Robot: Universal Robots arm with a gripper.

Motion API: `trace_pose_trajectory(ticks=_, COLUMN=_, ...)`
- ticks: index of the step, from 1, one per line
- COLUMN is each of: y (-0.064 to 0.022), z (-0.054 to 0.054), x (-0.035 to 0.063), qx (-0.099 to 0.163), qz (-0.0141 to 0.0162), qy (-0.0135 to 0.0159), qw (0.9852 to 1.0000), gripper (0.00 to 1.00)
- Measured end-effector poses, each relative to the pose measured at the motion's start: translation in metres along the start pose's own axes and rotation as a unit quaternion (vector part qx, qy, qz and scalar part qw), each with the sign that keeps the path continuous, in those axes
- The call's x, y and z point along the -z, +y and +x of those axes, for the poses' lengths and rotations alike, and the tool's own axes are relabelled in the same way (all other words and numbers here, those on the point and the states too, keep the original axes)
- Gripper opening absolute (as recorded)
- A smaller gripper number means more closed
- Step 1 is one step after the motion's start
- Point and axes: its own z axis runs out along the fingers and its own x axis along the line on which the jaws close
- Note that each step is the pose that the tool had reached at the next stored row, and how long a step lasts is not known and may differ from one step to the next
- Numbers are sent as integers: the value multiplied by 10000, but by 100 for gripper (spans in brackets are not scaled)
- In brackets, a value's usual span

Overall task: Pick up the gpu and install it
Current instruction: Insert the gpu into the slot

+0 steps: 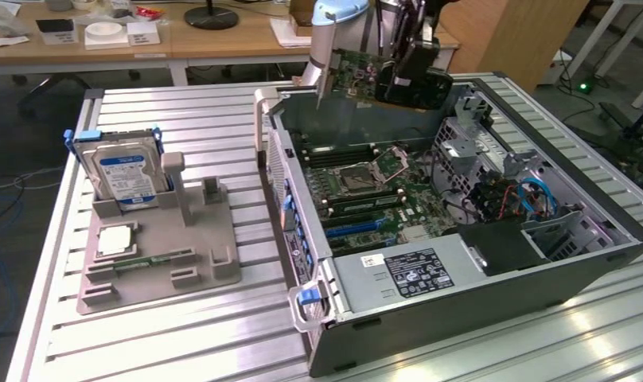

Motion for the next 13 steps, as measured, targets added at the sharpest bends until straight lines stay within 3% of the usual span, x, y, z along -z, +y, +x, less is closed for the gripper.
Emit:
trace_pose_trajectory(ticks=3, y=0, z=0, x=-1, qx=278, qz=-1, qy=11, qw=9996, gripper=28)
trace_pose_trajectory(ticks=7, y=0, z=0, x=-3, qx=637, qz=-3, qy=24, qw=9980, gripper=28)
trace_pose_trajectory(ticks=13, y=-1, z=0, x=-6, qx=1180, qz=-5, qy=44, qw=9930, gripper=28)
